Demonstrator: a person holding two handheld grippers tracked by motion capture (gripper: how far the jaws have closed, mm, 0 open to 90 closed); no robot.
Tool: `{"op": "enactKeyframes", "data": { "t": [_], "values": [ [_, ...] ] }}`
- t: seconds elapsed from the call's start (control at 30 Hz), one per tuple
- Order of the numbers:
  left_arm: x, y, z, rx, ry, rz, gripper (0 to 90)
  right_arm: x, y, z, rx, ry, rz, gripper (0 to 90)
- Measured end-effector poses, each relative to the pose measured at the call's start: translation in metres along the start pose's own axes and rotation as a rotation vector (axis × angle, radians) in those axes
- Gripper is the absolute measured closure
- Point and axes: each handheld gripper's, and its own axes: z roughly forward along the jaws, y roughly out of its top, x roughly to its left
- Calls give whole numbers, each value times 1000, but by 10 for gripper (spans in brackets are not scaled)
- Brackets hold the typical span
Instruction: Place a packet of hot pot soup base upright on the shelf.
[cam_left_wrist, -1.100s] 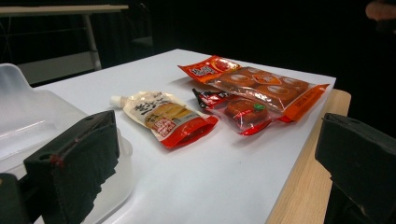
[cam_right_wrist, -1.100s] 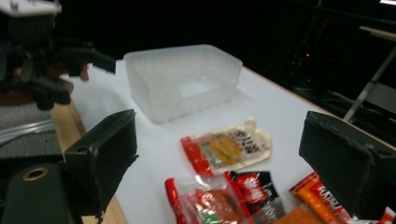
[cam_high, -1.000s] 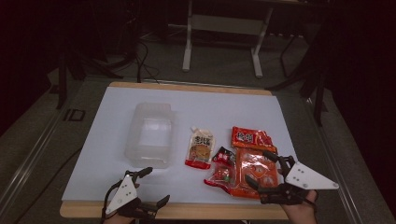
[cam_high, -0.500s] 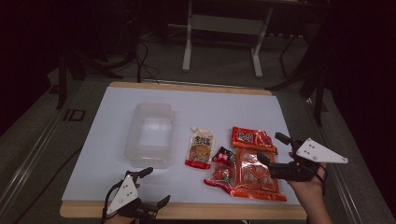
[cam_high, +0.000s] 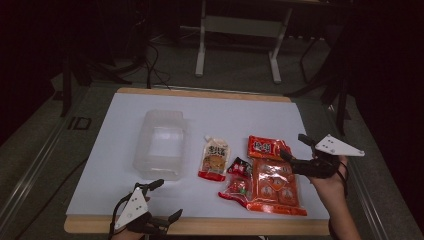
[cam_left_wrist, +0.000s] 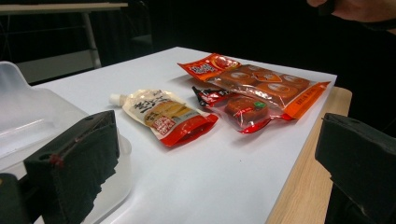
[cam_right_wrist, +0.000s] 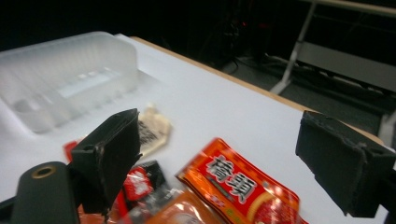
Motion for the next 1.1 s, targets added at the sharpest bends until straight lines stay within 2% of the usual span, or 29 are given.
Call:
{"op": "enactKeyframes", "data": {
  "t": [0.37,0.4,0.57,0.83,0.97,1.1],
  "values": [
    [0,0,0,1,-1,-2,2,-29,-20,18,72,-37,54,150],
    [0,0,1,2,-2,-4,2,-35,-25,21,86,-47,70,155],
    [0,-1,1,5,-3,-3,2,-44,-35,27,108,-64,87,170],
    [0,-1,1,7,-5,-3,2,-62,-57,47,181,-92,126,192],
    [-1,-1,2,13,-3,9,2,-69,-68,55,209,-104,132,232],
    [-2,-1,3,14,-10,8,2,-75,-77,63,235,-95,147,257]
  ]
}}
